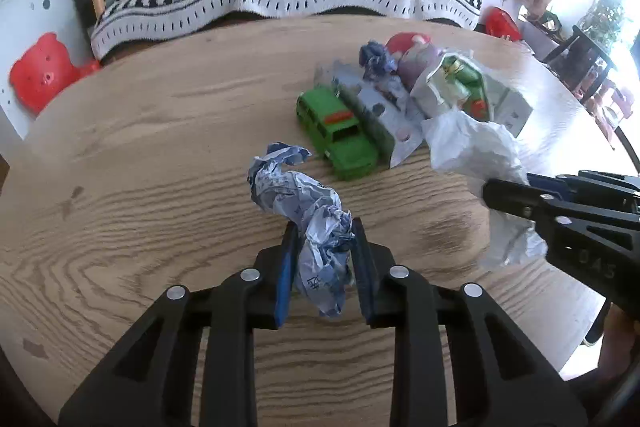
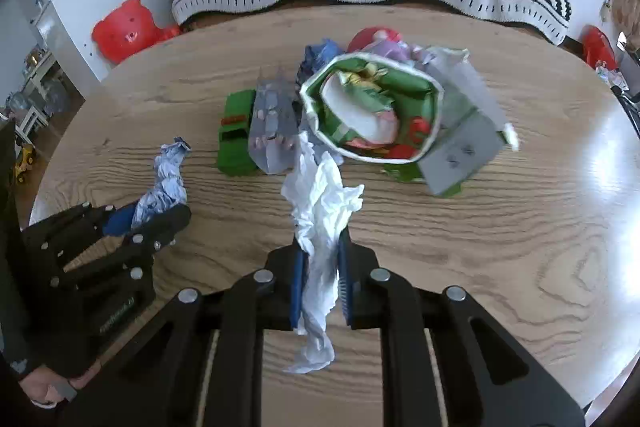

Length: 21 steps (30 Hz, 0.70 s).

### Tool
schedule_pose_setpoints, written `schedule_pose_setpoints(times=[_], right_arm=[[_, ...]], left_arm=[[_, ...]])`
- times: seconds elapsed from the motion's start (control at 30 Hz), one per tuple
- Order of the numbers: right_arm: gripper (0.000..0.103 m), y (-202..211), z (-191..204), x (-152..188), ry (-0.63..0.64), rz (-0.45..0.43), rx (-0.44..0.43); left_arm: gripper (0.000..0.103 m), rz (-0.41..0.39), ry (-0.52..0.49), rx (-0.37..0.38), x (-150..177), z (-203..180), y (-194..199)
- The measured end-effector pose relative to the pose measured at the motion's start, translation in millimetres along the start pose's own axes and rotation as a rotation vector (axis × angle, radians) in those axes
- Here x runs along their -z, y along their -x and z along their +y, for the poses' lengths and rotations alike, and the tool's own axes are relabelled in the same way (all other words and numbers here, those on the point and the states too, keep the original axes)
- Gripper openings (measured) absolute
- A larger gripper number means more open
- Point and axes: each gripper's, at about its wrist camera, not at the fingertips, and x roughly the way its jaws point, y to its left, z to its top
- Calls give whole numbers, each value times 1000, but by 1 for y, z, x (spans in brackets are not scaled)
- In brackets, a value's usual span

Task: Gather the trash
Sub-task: 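Grasp the white tissue with the right tool while the left tool grasps the crumpled foil wrapper, then carry the tissue and foil wrapper to the black bin and release them inside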

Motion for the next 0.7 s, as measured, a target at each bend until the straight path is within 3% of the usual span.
schedule_pose_setpoints(times=[0.33,0.53,0.7], right_arm=[[15,55,-37,18,-55,-82,12],[15,87,-80,40,-127,-118,58],[15,118,-127,67,-211,-148,115]], left_arm=[[26,-35,-35,49,-8,-35,21],[26,-39,-93,107,-12,-83,27],[26,-55,-175,184,-13,-148,37]])
